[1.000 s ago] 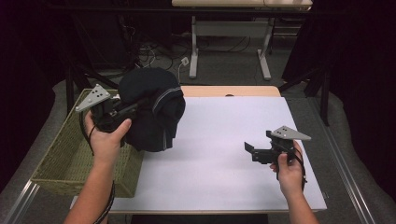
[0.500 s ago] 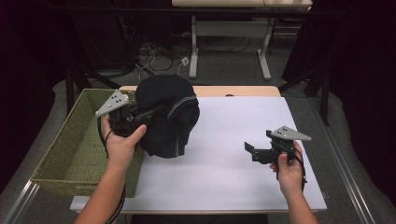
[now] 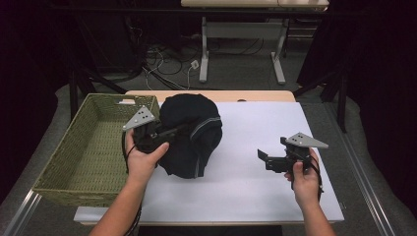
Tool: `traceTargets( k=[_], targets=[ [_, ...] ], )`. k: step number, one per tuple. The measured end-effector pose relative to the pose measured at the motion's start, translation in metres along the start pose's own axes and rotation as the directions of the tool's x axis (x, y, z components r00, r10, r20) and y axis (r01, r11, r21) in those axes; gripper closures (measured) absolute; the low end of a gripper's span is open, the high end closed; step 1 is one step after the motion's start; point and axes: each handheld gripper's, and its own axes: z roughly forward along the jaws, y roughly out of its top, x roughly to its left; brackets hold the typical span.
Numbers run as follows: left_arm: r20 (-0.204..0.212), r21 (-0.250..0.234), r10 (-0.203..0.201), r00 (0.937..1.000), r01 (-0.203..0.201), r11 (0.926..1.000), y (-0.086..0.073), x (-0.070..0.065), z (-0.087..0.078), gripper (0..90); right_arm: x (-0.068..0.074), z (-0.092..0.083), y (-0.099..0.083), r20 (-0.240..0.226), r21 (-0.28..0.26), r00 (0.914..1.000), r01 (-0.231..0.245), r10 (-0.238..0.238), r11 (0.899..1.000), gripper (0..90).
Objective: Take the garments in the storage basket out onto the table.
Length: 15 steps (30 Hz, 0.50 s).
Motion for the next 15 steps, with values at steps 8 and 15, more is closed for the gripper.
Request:
traceTargets(
  k=[8, 15],
  targets=[
    [0.042, 0.068, -0.016, 0.9990, 0.014, 0.9976, -0.021, -0.006, 0.022, 68.9, 0.000, 0.000, 0.000, -0.004, 0.006, 1.0000, 0.006, -0.006, 1.000, 3.2],
    [0.042, 0.132, -0.003, 0.9991, -0.002, 0.9912, -0.041, -0.010, 0.039, 68.7, 0.002, 0.001, 0.000, -0.005, 0.003, 1.0000, 0.007, -0.007, 1.000, 3.2]
  ],
)
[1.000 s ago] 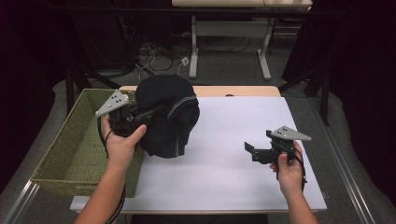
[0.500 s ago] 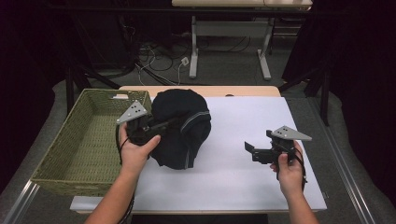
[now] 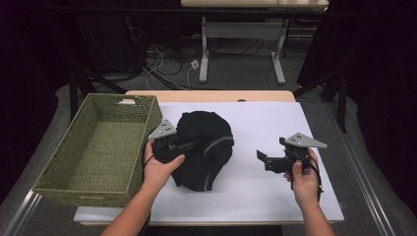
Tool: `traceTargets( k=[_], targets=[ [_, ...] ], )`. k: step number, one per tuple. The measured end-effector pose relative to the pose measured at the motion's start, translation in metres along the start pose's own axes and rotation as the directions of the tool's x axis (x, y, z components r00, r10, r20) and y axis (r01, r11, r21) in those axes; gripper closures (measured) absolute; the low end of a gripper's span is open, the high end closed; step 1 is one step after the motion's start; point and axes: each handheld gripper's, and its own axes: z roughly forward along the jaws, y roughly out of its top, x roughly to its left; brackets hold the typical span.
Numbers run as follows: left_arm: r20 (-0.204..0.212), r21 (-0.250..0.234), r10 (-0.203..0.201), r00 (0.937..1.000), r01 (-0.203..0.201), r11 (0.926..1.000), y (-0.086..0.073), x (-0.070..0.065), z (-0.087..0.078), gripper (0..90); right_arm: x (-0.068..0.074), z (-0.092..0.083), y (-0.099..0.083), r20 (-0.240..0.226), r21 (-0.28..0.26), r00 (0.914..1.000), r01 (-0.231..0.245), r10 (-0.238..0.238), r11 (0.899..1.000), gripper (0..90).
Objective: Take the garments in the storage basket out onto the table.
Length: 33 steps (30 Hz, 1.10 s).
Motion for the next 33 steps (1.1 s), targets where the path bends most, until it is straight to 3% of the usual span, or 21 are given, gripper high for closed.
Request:
traceTargets(
  k=[10, 14, 21, 27, 31, 33],
  targets=[
    [0.007, 0.084, -0.028, 0.9996, 0.028, 0.9961, -0.026, 0.005, 0.019, 68.1, 0.000, 0.002, -0.001, -0.006, 0.013, 1.0000, 0.003, -0.003, 1.000, 3.2],
    [-0.009, 0.119, -0.030, 0.9995, 0.031, 0.9924, -0.037, 0.011, 0.026, 67.5, 0.001, 0.003, -0.001, -0.008, 0.019, 1.0000, 0.001, -0.001, 1.000, 3.2],
    [-0.013, 0.138, -0.033, 0.9994, 0.035, 0.9899, -0.050, 0.014, 0.031, 65.7, 0.001, 0.003, -0.001, -0.010, 0.020, 0.9999, -0.001, 0.002, 1.000, 3.2],
    [-0.009, 0.130, -0.079, 0.9968, 0.080, 0.9883, -0.059, 0.014, 0.033, 62.6, 0.003, 0.004, -0.001, -0.008, 0.018, 1.0000, 0.004, -0.004, 1.000, 3.2],
    [-0.002, 0.144, -0.065, 0.9979, 0.064, 0.9875, -0.061, 0.013, 0.035, 59.3, 0.003, 0.004, -0.001, -0.009, 0.022, 0.9999, 0.005, -0.005, 1.000, 3.2],
    [-0.007, 0.158, -0.021, 0.9998, 0.022, 0.9872, -0.060, 0.013, 0.034, 56.5, 0.004, 0.004, -0.001, -0.012, 0.027, 0.9999, 0.006, -0.005, 1.000, 3.2]
  ],
)
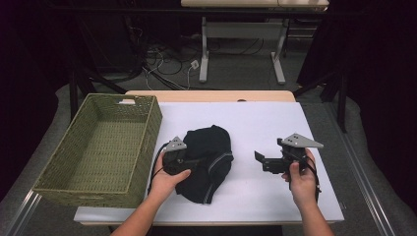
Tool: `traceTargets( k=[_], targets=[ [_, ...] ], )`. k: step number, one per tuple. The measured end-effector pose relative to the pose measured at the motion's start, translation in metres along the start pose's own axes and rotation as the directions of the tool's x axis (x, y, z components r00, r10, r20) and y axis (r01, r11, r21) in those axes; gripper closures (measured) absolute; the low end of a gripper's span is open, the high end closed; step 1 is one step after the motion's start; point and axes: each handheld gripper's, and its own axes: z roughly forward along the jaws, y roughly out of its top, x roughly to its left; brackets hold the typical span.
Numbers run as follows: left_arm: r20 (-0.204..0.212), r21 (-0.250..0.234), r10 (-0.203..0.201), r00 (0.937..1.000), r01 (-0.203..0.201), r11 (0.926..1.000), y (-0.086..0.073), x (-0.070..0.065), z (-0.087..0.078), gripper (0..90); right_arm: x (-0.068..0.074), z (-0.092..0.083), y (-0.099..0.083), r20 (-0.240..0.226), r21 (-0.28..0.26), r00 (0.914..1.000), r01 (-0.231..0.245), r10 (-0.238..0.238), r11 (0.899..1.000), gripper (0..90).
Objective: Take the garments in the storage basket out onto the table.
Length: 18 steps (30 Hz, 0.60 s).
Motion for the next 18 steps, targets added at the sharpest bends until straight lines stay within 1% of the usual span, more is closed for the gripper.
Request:
traceTargets(
  k=[1, 2, 3, 4, 5, 6, 7, 8, 10, 11, 13, 16, 18],
  targets=[
    [-0.009, 0.001, 0.019, 0.9998, -0.019, 0.9998, 0.000, -0.001, 0.000, 55.5, 0.000, 0.000, 0.000, -0.001, -0.004, 1.0000, 0.004, -0.004, 1.000, 3.2],
    [-0.011, 0.007, 0.032, 0.9994, -0.032, 0.9995, 0.001, -0.002, 0.000, 54.9, 0.000, 0.000, 0.000, -0.003, 0.008, 1.0000, 0.004, -0.004, 1.000, 3.2],
    [-0.020, 0.011, 0.037, 0.9991, -0.037, 0.9993, 0.001, -0.003, -0.001, 54.1, 0.000, 0.001, 0.000, -0.003, 0.001, 1.0000, 0.006, -0.006, 1.000, 3.2],
    [-0.027, 0.017, 0.048, 0.9985, -0.048, 0.9987, 0.002, -0.004, -0.001, 52.2, 0.001, 0.000, 0.000, -0.002, 0.008, 1.0000, 0.008, -0.008, 1.000, 3.2],
    [-0.031, 0.027, 0.049, 0.9983, -0.048, 0.9985, 0.002, -0.005, -0.002, 50.9, 0.001, 0.000, 0.000, -0.003, 0.007, 1.0000, 0.008, -0.008, 1.000, 3.2],
    [-0.035, 0.025, 0.064, 0.9973, -0.064, 0.9977, 0.003, -0.005, -0.001, 49.9, 0.001, 0.001, 0.000, -0.003, 0.003, 1.0000, 0.008, -0.008, 1.000, 3.2],
    [-0.032, 0.031, 0.061, 0.9976, -0.060, 0.9977, 0.003, -0.006, -0.001, 49.2, 0.001, 0.001, 0.000, -0.003, 0.002, 1.0000, 0.008, -0.008, 1.000, 3.2],
    [-0.029, 0.031, 0.048, 0.9984, -0.047, 0.9984, 0.003, -0.006, 0.000, 47.7, 0.001, 0.001, 0.000, -0.003, 0.002, 0.9999, 0.011, -0.011, 1.000, 3.2],
    [-0.028, 0.037, 0.053, 0.9982, -0.052, 0.9979, 0.004, -0.006, -0.001, 45.5, 0.002, 0.002, -0.001, -0.001, -0.005, 1.0000, 0.009, -0.009, 1.000, 3.2],
    [-0.025, 0.036, 0.046, 0.9987, -0.045, 0.9984, 0.004, -0.006, 0.000, 43.6, 0.002, 0.001, -0.001, -0.003, -0.001, 1.0000, 0.008, -0.008, 1.000, 3.2],
    [-0.029, 0.039, 0.045, 0.9986, -0.044, 0.9983, 0.004, -0.008, 0.000, 38.4, 0.001, 0.001, 0.000, -0.002, 0.008, 1.0000, 0.008, -0.008, 1.000, 3.2],
    [-0.045, 0.056, 0.068, 0.9966, -0.066, 0.9963, 0.005, -0.010, 0.000, 31.0, 0.002, 0.001, 0.000, -0.003, 0.002, 1.0000, 0.005, -0.005, 1.000, 3.2],
    [-0.049, 0.056, 0.058, 0.9971, -0.056, 0.9968, 0.006, -0.011, 0.001, 22.9, 0.002, 0.001, 0.000, -0.003, 0.003, 1.0000, 0.006, -0.006, 1.000, 3.2]
  ],
)
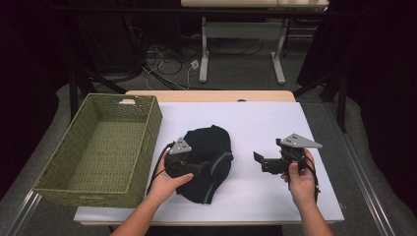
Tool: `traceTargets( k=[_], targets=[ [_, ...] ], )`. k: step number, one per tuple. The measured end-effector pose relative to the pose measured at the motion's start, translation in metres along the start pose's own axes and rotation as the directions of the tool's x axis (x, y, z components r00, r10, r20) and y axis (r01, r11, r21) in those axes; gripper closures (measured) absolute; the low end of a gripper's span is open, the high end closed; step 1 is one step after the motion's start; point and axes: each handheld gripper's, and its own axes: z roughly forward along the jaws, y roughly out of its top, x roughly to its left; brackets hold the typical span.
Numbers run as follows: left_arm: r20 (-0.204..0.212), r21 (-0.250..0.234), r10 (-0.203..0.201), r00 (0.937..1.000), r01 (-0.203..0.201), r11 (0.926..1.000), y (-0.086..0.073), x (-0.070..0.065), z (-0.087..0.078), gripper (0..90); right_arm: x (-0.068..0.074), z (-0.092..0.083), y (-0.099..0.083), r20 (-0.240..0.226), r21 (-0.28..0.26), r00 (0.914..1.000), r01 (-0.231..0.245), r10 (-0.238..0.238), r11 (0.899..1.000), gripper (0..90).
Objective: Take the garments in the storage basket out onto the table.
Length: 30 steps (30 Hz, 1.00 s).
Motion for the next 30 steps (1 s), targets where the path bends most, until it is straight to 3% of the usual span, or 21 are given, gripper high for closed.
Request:
traceTargets(
  k=[6, 10, 11, 20, 24, 28, 30],
  targets=[
    [-0.004, -0.011, -0.010, 0.9999, 0.010, 0.9999, 0.000, -0.002, 0.001, 11.1, 0.000, 0.000, 0.000, -0.003, -0.004, 1.0000, 0.009, -0.009, 1.000, 3.2],
    [0.014, -0.010, -0.022, 0.9997, 0.022, 0.9997, 0.001, -0.003, -0.001, 0.4, 0.001, 0.001, 0.000, -0.005, -0.009, 0.9999, 0.010, -0.010, 1.000, 3.2],
    [0.020, -0.014, -0.041, 0.9990, 0.041, 0.9990, 0.001, -0.004, -0.002, 0.4, 0.001, 0.001, 0.000, -0.002, -0.008, 0.9999, 0.011, -0.011, 1.000, 3.2],
    [0.054, -0.018, -0.085, 0.9949, 0.087, 0.9961, 0.007, -0.004, -0.015, 0.4, 0.002, 0.000, 0.001, -0.004, -0.014, 1.0000, 0.009, -0.009, 1.000, 3.2],
    [0.056, -0.015, -0.087, 0.9946, 0.088, 0.9960, 0.010, -0.002, -0.024, 0.4, 0.002, -0.001, 0.002, -0.005, -0.006, 1.0000, 0.007, -0.007, 1.000, 3.2],
    [0.061, -0.046, -0.074, 0.9954, 0.077, 0.9960, 0.015, 0.000, -0.036, 0.5, 0.004, -0.002, 0.002, -0.008, -0.009, 1.0000, 0.006, -0.006, 1.000, 3.2],
    [0.045, -0.070, -0.077, 0.9960, 0.080, 0.9943, 0.017, 0.002, -0.044, 0.5, 0.004, -0.002, 0.003, -0.009, -0.012, 0.9999, 0.006, -0.006, 1.000, 3.2]
  ],
)
